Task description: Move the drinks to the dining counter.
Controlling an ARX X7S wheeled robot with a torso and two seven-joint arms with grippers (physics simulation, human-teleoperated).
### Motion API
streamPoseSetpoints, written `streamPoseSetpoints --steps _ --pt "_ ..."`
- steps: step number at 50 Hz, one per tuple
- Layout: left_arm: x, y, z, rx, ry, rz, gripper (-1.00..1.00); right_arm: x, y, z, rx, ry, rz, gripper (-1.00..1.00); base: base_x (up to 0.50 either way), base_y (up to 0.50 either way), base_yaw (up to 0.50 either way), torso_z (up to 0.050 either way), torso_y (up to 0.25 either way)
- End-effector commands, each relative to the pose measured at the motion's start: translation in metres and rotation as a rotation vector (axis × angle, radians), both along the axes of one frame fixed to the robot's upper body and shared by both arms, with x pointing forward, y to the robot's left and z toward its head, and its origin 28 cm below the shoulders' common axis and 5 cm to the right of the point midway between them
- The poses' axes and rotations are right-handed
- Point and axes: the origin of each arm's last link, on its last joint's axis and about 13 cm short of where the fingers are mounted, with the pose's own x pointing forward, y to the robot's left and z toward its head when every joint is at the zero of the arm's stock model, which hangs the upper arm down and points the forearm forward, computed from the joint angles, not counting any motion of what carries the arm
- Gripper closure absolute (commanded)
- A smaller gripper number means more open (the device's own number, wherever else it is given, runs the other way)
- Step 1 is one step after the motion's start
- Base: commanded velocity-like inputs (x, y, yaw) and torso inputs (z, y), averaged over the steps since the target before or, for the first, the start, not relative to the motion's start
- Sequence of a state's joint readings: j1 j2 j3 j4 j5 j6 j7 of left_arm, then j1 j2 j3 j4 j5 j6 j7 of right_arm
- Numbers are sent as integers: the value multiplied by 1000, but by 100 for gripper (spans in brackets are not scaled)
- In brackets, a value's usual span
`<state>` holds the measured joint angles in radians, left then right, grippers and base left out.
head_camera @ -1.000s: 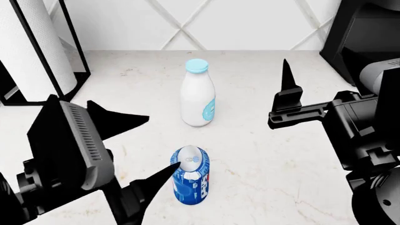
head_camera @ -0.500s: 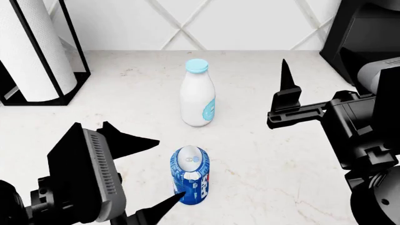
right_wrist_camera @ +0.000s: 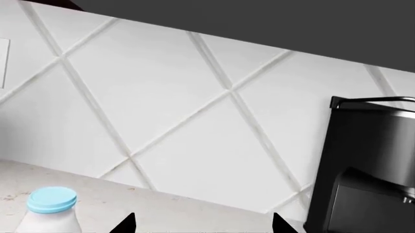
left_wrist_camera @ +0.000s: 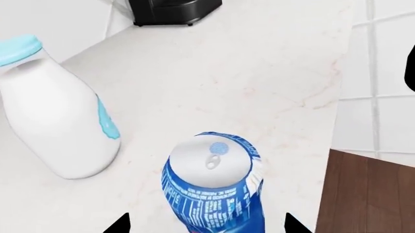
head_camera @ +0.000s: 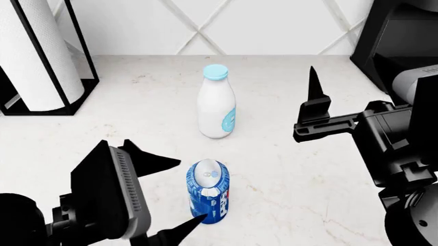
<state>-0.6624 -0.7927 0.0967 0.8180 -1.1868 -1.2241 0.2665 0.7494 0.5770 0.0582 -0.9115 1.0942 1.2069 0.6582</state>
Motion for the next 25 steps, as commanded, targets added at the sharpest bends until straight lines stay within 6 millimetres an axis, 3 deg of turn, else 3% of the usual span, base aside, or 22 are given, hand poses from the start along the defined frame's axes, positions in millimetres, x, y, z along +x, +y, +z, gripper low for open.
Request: streamPoseSetpoints --steps 1,25 --pt "8 -4 -7 -3 8 -12 -100 1 0 -1 2 5 -2 -100 0 0 0 0 0" --pt "22 -7 -24 16 62 -12 -100 1 -2 -3 1 12 -12 -100 0 0 0 0 0"
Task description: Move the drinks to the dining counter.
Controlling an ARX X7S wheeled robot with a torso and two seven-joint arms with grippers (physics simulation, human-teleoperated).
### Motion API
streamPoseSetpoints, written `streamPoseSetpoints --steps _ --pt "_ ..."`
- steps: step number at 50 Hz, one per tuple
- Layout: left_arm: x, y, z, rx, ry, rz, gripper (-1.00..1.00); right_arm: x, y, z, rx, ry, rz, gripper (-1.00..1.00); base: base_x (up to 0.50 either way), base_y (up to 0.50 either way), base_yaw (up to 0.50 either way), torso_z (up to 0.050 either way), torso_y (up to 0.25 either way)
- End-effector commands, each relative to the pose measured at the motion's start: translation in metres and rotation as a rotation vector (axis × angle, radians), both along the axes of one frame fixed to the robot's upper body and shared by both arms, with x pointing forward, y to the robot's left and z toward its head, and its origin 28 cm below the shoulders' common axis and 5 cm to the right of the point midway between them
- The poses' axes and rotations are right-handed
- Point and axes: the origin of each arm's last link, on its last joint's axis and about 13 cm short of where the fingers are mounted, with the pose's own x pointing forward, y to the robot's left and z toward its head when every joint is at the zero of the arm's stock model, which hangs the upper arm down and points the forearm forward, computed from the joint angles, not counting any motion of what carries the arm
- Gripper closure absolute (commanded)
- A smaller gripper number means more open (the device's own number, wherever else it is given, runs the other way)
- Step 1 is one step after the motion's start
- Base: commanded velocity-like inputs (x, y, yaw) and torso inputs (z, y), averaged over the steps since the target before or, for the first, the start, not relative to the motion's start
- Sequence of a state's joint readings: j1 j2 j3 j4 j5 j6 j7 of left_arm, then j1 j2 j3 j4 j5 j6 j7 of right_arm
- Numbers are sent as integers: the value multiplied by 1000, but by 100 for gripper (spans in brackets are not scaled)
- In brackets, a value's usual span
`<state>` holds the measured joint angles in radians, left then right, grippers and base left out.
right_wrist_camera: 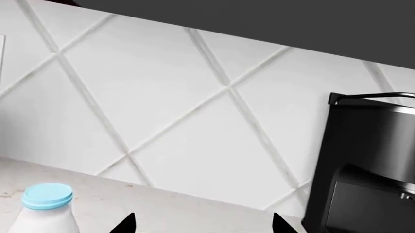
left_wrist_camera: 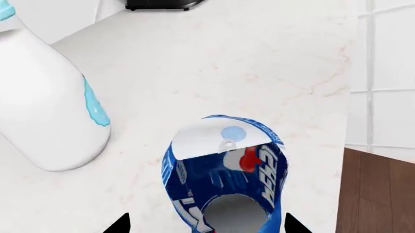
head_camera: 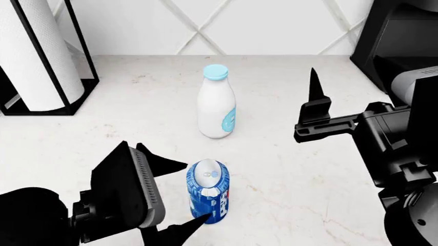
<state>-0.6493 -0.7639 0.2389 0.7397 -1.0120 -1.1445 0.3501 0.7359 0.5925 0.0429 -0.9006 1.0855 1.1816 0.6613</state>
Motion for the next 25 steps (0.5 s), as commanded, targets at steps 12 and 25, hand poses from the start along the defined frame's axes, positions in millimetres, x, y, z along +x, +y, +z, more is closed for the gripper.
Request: streamPoseSetpoints --steps 12,25 --pt "12 -4 -13 -14 17 -3 -100 1 -1 -2 -3 9 -8 -100 0 0 0 0 0" --pt "17 -5 -20 -28 -34 34 100 1 -1 -6 1 16 -10 -100 0 0 0 0 0"
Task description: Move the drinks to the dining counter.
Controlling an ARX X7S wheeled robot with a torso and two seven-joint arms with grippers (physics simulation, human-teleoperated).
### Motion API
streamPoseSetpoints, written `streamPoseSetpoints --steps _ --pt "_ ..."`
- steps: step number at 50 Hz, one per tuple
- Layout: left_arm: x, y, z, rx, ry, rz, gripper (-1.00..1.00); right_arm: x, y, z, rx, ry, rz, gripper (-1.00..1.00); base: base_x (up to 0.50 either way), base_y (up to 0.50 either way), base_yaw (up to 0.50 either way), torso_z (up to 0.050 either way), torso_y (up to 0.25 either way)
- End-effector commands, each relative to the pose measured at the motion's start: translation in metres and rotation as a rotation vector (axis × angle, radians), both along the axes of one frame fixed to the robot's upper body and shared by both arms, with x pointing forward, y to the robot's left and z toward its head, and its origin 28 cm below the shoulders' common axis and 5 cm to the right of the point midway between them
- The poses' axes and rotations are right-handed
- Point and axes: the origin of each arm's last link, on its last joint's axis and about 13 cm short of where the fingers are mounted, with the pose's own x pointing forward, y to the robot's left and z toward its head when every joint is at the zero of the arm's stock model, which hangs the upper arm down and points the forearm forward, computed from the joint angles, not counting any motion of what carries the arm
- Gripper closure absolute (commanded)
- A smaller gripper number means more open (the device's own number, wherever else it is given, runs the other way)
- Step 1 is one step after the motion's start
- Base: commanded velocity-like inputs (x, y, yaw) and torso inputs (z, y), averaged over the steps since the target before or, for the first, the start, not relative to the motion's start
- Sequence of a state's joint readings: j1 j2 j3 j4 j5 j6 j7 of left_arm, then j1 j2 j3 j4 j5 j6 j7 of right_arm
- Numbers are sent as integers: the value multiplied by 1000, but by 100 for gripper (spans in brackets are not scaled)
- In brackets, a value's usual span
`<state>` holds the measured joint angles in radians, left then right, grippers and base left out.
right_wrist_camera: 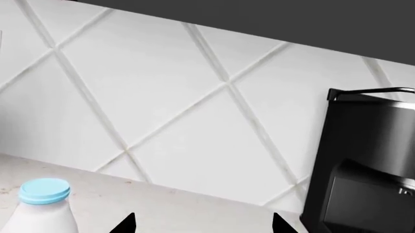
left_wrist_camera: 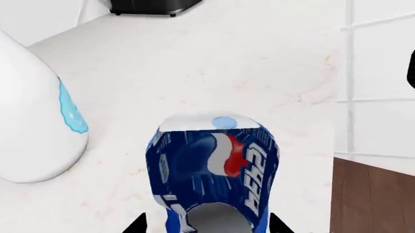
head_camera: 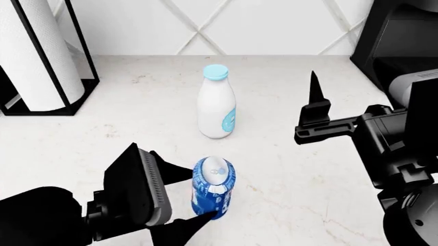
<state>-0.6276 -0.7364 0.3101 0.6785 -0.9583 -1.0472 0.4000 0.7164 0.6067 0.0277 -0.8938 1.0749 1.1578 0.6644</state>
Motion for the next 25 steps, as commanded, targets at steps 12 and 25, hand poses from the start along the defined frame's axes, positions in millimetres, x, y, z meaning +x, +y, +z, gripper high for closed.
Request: streamPoseSetpoints --steps 12,25 --pt "7 4 -8 19 -90 106 100 -1 0 -2 2 3 -3 -100 1 0 0 0 0" --pt "16 10 18 -132 -264 345 100 3 3 -4 0 17 13 -100 0 0 0 0 0"
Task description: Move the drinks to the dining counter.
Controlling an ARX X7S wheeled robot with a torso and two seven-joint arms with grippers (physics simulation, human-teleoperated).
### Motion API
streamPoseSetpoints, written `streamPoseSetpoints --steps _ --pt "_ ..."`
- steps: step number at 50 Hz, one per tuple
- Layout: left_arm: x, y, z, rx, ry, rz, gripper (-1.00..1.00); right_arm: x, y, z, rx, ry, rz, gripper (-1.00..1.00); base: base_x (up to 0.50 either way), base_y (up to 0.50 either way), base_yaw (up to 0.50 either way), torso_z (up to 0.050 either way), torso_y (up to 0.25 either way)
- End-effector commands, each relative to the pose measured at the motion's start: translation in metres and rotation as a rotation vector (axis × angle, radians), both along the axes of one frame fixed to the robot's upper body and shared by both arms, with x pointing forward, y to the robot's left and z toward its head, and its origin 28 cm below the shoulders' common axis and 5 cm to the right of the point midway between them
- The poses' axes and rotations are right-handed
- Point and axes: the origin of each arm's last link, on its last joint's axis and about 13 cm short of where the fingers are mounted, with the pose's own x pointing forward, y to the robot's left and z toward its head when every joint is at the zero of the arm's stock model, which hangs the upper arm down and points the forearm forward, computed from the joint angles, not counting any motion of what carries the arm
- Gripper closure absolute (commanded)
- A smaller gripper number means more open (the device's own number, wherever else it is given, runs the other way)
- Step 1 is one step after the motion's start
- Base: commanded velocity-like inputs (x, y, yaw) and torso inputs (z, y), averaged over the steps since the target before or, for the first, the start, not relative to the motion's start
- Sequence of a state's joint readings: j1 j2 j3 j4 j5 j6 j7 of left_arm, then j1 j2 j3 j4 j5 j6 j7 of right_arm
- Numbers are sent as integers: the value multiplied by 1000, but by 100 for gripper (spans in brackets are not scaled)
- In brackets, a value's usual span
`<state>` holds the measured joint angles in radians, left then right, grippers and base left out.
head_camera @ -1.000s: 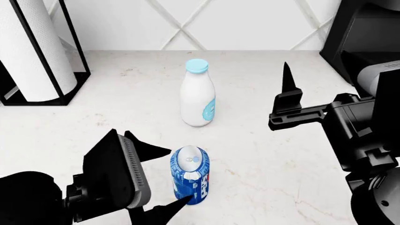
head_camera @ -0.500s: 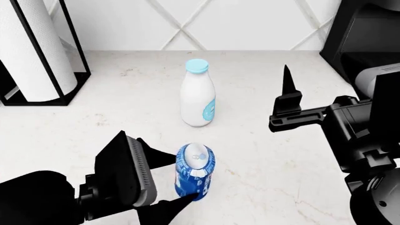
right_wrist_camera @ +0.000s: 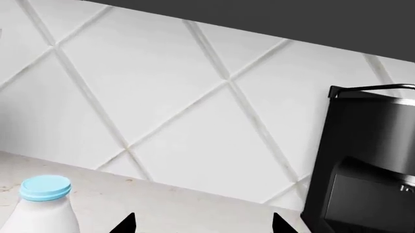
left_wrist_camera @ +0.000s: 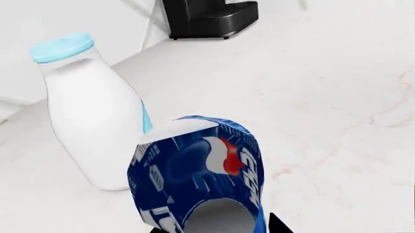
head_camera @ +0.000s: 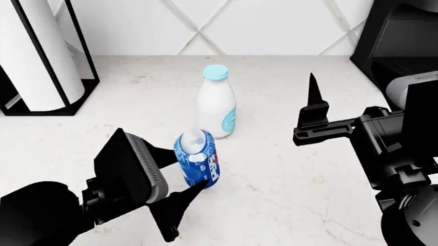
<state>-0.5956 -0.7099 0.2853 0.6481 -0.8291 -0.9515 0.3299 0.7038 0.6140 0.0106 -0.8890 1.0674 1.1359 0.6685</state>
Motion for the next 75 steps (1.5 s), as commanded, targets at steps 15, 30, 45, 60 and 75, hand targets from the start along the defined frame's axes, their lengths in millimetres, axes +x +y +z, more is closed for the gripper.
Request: streamPoseSetpoints --steps 15,30,45,60,75 --pt "1 8 39 -157 -225 246 100 10 9 -5 -30 89 72 -100 0 0 0 0 0" --pt "-10 11 57 -160 -296 278 100 13 19 -5 -54 224 196 -100 0 0 0 0 0" --pt "-12 15 66 -172 -332 323 100 14 27 -2 5 275 323 -100 0 0 0 0 0" --pt "-14 15 69 -166 -341 325 100 36 41 4 -20 289 379 -100 0 0 0 0 0" --pt "-14 15 67 -162 -341 324 100 63 50 3 -26 330 400 -100 0 0 0 0 0"
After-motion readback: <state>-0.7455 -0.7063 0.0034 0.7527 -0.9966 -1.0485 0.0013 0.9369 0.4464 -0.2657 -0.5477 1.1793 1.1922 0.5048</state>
